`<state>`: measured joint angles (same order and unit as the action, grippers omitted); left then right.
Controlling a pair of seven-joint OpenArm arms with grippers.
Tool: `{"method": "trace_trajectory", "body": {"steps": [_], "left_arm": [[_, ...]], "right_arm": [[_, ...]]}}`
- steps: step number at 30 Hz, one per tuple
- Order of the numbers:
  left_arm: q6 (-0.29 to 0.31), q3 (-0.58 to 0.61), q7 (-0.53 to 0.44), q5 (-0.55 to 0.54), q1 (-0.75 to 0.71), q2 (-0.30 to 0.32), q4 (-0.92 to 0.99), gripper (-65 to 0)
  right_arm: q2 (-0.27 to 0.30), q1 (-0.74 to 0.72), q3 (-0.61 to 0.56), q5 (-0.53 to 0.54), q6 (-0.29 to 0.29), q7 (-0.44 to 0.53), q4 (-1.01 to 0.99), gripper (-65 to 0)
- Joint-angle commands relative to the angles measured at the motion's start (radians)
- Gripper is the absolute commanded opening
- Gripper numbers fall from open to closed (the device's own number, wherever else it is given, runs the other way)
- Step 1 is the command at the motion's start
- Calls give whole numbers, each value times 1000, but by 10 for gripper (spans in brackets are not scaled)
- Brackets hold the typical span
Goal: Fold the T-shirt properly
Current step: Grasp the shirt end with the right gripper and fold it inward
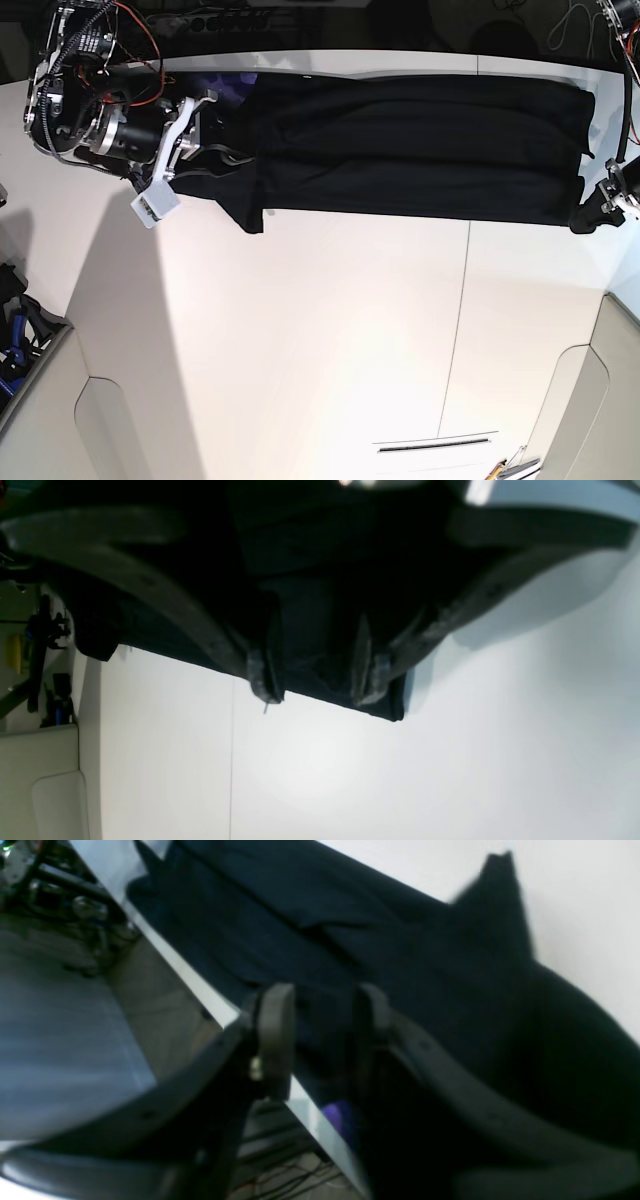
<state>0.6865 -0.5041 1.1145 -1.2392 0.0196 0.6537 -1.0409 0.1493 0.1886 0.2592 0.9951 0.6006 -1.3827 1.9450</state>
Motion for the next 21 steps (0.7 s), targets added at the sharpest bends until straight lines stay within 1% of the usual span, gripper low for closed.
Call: {"method": "trace_trajectory", "body": {"steps": [1, 3, 6, 9, 10, 11, 13, 14, 15, 17, 18, 19, 21], "left_arm": [[12, -7, -18, -25, 13, 27, -16, -394], [12, -7, -18, -25, 13, 27, -16, -394], [12, -7, -19, -26, 13, 27, -16, -394], [12, -7, -19, -25, 13, 27, -16, -394], [12, -7, -18, -26, 13, 27, -16, -394], [12, -7, -19, -25, 13, 27, -16, -394], [12, -7, -18, -26, 13, 27, -16, -394], [12, -7, -19, -26, 13, 27, -16, -394], [12, -7, -18, -26, 13, 26, -16, -394], [12, -7, -18, -26, 13, 23, -16, -394], [12, -7, -19, -26, 13, 21, -16, -394], [12, -7, -18, -26, 13, 19, -16, -394], [12, -7, -19, -26, 13, 13, -16, -394]], "right_arm": [[5, -8, 0, 42, 7, 4, 18, -444], [5, -8, -8, 95, 6, -14, 18, -445], [5, -8, -36, 181, 6, -14, 18, -446], [5, -11, -65, 171, 10, -14, 18, -446], [5, -14, -65, 143, 10, -14, 18, -449], [5, -18, -62, 89, 10, 20, 18, -471], [5, -35, -45, -50, 5, 103, 18, -559], [5, -47, -33, -127, -2, 148, 18, -611], [2, -58, -18, -211, -19, 190, 18, -650], [0, -81, 8, -345, -58, 266, 16, -650], [0, -89, 15, -392, -65, 298, 16, -650], [0, -95, 16, -423, -73, 321, 14, -650], [0, -100, 6, -435, -92, 328, 8, -650]]}}
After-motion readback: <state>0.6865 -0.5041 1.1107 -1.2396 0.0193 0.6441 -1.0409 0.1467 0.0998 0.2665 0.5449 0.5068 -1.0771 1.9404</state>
